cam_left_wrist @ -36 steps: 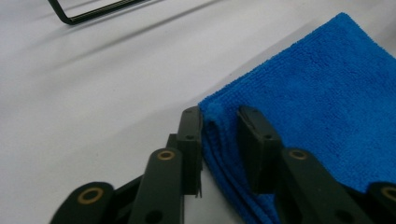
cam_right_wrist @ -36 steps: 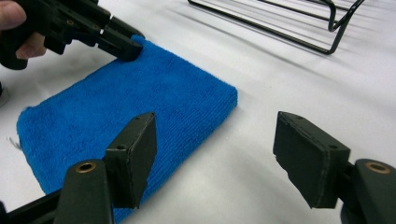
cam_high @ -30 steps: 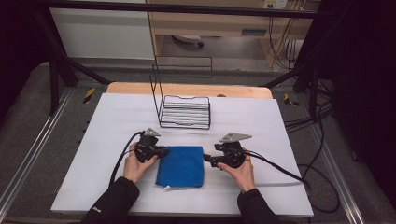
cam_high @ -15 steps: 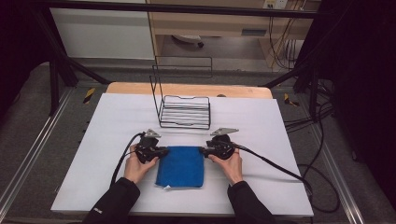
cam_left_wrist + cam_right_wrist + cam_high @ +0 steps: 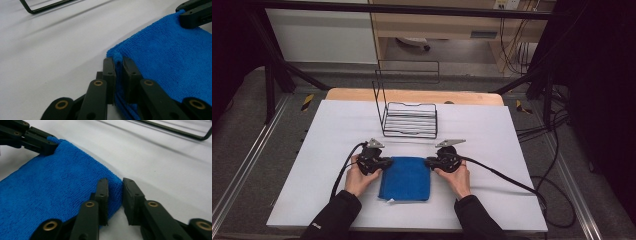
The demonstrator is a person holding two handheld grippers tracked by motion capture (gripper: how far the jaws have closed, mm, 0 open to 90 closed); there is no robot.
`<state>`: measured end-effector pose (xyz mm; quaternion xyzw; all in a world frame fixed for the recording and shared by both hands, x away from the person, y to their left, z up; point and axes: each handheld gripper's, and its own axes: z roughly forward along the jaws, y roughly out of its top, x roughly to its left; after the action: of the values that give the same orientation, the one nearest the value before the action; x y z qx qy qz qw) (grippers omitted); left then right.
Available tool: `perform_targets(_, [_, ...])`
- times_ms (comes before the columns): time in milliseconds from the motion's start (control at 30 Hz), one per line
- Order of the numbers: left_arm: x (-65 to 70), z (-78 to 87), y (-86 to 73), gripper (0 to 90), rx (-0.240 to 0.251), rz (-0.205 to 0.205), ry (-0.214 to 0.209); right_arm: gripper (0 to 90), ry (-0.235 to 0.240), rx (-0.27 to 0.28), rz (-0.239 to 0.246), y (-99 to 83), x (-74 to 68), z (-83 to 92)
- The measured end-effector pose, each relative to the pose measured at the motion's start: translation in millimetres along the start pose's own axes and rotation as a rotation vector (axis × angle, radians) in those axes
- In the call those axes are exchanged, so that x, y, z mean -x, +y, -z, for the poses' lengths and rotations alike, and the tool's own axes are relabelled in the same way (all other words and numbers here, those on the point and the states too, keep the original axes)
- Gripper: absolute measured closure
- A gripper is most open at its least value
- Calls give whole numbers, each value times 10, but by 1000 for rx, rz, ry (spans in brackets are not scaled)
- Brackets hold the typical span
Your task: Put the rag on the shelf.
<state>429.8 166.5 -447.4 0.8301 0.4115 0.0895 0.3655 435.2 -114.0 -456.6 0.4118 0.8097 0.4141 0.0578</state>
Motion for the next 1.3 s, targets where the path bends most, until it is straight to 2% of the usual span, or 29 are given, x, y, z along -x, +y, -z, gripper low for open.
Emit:
perform_targets(167, [-8, 3, -5, 821, 5, 4, -3, 846, 9, -4, -14, 8, 4, 10])
perform_targets(433, [-32, 47, 1, 834, 18, 24, -20, 863, 17, 9, -23, 40, -1, 63])
perform_targets(867, [6, 242, 1, 835, 94, 9, -31, 863, 43, 82, -32, 88, -67, 226])
perform_targets(1300, [45, 410, 26, 834, 142, -5, -11, 863, 60, 130, 15, 174, -176, 381])
